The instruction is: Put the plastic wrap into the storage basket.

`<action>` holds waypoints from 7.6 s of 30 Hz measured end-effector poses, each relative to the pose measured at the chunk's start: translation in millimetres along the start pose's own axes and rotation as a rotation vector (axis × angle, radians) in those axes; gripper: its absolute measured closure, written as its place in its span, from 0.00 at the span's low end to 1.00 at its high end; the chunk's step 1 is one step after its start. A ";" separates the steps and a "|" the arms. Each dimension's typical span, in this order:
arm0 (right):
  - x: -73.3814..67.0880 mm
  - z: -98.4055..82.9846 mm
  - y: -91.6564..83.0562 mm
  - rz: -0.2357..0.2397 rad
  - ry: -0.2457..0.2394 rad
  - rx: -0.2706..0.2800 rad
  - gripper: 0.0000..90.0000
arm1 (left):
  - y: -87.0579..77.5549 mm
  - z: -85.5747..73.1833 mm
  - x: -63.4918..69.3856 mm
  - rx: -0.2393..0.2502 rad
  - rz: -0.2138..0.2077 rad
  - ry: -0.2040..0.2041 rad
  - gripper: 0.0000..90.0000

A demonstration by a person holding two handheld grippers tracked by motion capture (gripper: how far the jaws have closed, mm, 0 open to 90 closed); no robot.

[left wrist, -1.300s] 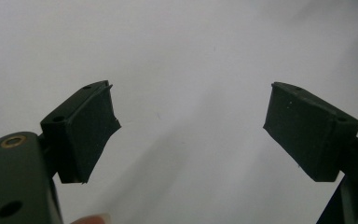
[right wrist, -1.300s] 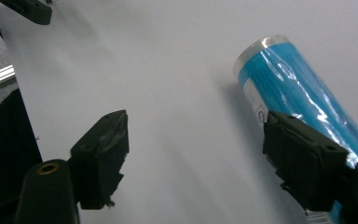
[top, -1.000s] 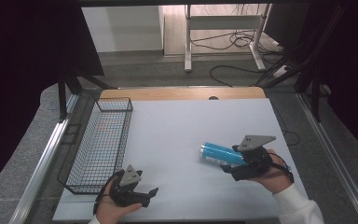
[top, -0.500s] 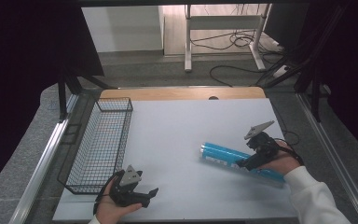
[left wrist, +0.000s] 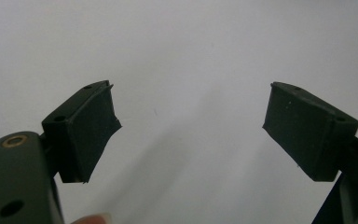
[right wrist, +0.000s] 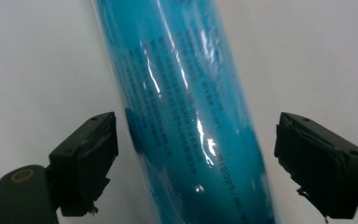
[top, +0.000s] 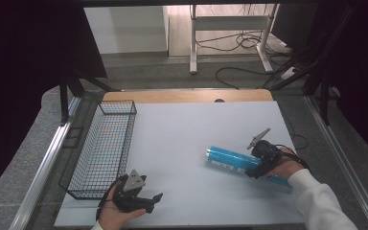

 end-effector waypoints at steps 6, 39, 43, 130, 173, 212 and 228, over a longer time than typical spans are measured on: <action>0.2 -6.0 8.2 -0.005 -0.054 -0.044 0.29 | 0.2 -0.2 -0.2 -0.001 0.001 0.001 0.18; -5.9 16.3 -13.1 0.052 0.064 0.120 0.36 | 0.7 2.0 3.1 0.011 -0.006 -0.006 0.18; -12.3 25.6 -16.6 0.057 0.099 0.159 0.36 | 0.7 2.1 3.3 0.011 -0.007 -0.008 0.18; -141.8 138.2 29.0 0.265 0.295 0.575 0.35 | 74.7 105.2 0.5 0.355 -0.512 -0.718 0.34; -32.4 27.4 -19.3 -0.025 0.325 0.539 0.13 | 5.2 124.4 -31.3 0.482 -0.521 -0.709 0.35; -24.6 25.0 -14.8 -0.045 0.337 0.520 0.13 | -116.7 129.3 -123.4 0.479 -0.253 -0.584 0.35; -21.7 22.7 -10.7 -0.061 0.349 0.498 0.13 | -149.4 115.9 -162.0 0.500 -0.218 -0.624 0.35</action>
Point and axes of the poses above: each handheld gripper's, and its own axes: y roughly forward along the jaws, z roughly out of its top, x roughly to its right, the point moved 9 cm from there along y, roughly forward along the jaws, and after that the axes turned 13 degrees about x, right-handed, at the moved point
